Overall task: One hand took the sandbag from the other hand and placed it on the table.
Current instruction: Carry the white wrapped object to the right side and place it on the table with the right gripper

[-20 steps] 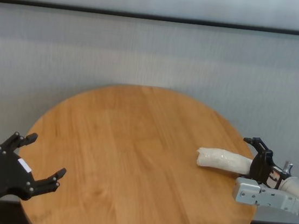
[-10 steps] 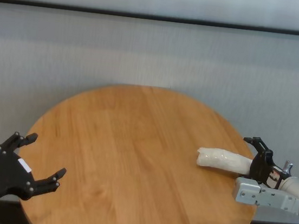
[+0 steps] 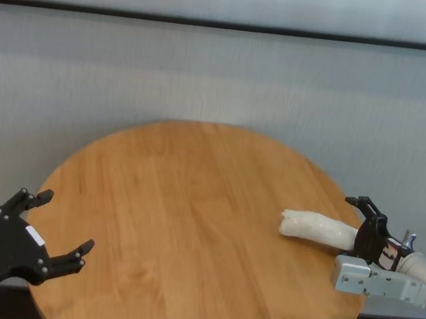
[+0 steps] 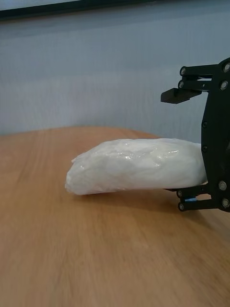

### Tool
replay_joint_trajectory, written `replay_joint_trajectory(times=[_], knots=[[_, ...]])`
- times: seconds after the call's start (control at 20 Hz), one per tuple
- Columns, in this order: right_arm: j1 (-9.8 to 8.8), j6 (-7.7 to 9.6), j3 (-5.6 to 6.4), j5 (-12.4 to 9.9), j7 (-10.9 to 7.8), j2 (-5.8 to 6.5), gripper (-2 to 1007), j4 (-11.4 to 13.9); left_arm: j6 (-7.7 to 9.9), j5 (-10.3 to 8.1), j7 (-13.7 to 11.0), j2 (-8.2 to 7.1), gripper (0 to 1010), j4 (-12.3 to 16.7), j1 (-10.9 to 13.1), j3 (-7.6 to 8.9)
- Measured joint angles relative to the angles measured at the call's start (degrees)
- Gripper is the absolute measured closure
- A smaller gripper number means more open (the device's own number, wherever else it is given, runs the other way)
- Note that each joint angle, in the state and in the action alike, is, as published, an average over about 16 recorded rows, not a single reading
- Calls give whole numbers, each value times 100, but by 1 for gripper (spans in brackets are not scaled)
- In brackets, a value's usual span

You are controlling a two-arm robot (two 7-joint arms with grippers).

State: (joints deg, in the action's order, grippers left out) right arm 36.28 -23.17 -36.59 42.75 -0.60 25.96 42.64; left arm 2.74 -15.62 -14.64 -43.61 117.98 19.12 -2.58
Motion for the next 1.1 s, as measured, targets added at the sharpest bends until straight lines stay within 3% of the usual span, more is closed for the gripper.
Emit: replay_joint_trajectory(times=[0.6,1.1], knots=[[-251,84,127,-168,-261,232,4,670,0,0,0,0,10,0,0,0],[-347,161,254,-243,-361,382,4,971,0,0,0,0,10,0,0,0]])
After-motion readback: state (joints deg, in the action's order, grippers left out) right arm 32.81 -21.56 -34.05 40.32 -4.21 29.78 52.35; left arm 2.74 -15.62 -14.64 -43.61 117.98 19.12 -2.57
